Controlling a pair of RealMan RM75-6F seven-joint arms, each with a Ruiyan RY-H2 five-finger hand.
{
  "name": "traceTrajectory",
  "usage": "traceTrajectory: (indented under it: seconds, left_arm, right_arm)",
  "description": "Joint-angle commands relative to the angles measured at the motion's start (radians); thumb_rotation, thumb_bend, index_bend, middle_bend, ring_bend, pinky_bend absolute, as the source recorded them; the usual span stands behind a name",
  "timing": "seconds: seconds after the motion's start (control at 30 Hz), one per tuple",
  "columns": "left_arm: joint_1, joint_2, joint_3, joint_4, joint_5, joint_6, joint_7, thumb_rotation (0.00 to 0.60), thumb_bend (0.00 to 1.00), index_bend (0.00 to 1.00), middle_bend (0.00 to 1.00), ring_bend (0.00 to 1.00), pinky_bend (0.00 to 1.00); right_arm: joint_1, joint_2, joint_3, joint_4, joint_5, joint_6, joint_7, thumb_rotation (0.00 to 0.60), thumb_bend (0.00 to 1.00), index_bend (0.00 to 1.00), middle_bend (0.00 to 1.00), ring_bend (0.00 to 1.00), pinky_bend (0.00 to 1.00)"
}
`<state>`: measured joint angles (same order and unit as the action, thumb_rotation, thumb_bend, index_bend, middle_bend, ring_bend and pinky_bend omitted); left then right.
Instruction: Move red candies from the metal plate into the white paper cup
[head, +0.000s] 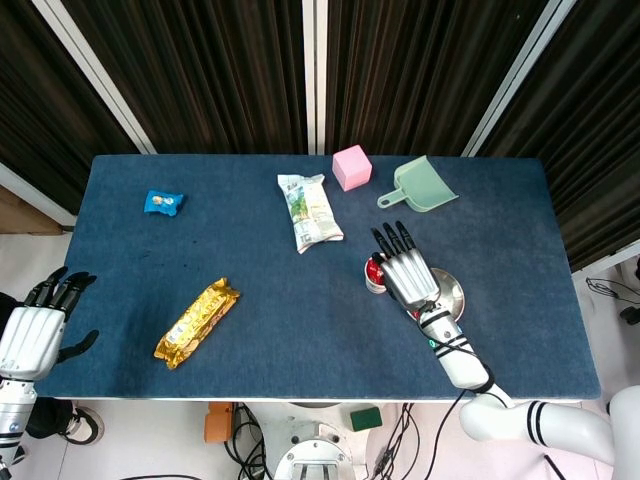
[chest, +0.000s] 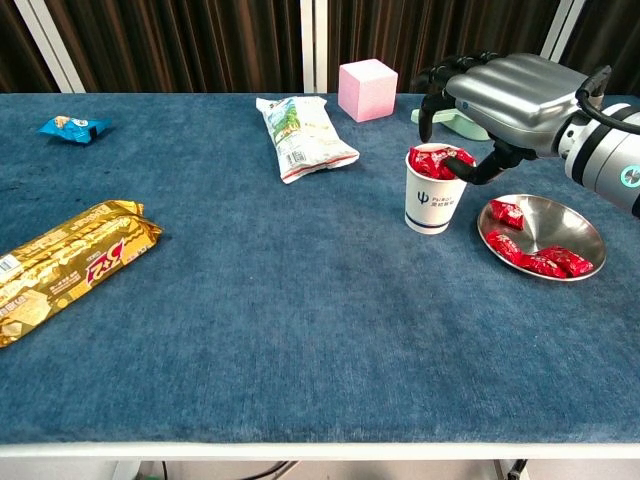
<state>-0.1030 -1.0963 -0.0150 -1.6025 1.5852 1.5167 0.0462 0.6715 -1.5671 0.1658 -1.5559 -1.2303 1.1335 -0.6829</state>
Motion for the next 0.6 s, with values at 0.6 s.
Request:
traceTrajectory:
  seconds: [0.6]
  left_arm:
    - [0.005,0.003,-0.002,0.000,0.001,0.011,-0.009,0.600,0.18,0.17,0.15,0.06,0.20]
  right_arm:
    - [-0.330,0.263,-0.117,-0.010,-0.165,0.357,0.505,0.600,0.38,0.10,0.01,0.00,0.00]
